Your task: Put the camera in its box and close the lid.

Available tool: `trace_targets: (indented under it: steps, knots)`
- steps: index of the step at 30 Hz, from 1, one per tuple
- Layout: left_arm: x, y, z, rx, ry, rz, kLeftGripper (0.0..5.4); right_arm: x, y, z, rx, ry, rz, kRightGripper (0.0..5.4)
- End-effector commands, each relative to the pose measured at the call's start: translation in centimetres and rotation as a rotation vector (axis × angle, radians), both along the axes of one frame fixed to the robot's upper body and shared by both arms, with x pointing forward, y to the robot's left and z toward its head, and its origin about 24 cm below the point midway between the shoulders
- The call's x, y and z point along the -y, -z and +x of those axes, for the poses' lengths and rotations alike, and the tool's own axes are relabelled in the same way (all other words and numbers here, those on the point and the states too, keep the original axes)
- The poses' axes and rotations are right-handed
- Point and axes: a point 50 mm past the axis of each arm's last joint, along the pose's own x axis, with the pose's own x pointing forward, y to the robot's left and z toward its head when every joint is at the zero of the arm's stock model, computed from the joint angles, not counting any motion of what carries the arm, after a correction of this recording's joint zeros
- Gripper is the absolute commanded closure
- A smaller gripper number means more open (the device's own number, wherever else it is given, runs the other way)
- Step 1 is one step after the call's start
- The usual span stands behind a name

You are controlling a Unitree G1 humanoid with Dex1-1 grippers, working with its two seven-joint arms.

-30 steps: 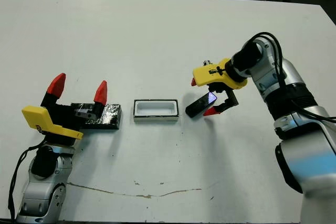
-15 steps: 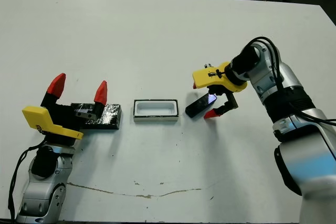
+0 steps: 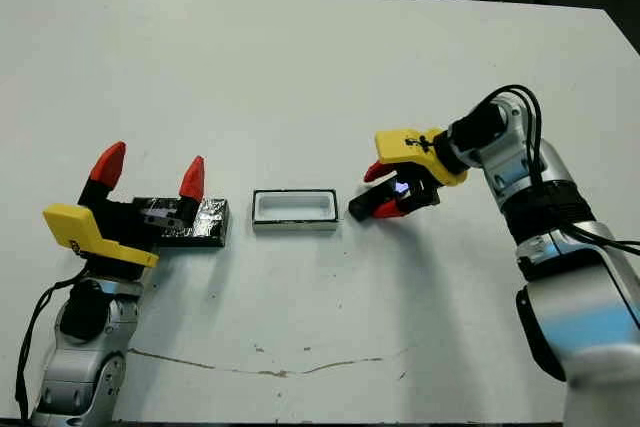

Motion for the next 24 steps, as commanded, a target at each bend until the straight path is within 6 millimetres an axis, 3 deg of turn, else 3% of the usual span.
trace_targets:
  steps: [1, 6, 11, 16, 24]
  knots:
    - [-0.1, 0.5, -0.2, -0.025, -0.008, 0.004, 0.00, 0.2, 1.9, -0.6, -0.048, 0.009, -0.037, 3.02]
    - [-0.1, 0.5, -0.2, -0.024, -0.014, 0.005, 0.00, 0.3, 1.7, -0.6, -0.067, 0.003, -0.062, 3.69]
    - [0.0, 0.4, -0.2, -0.024, -0.020, 0.018, 0.00, 0.4, 1.3, -0.6, -0.072, -0.001, -0.100, 3.72]
    - [0.0, 0.4, -0.2, -0.022, -0.016, 0.012, 0.00, 0.5, -0.3, -0.3, 0.038, -0.006, -0.111, 3.72]
    - [0.1, 0.5, -0.2, -0.028, -0.015, 0.000, 0.00, 1.2, -4.1, 0.7, 0.112, 0.206, 0.218, 3.72]
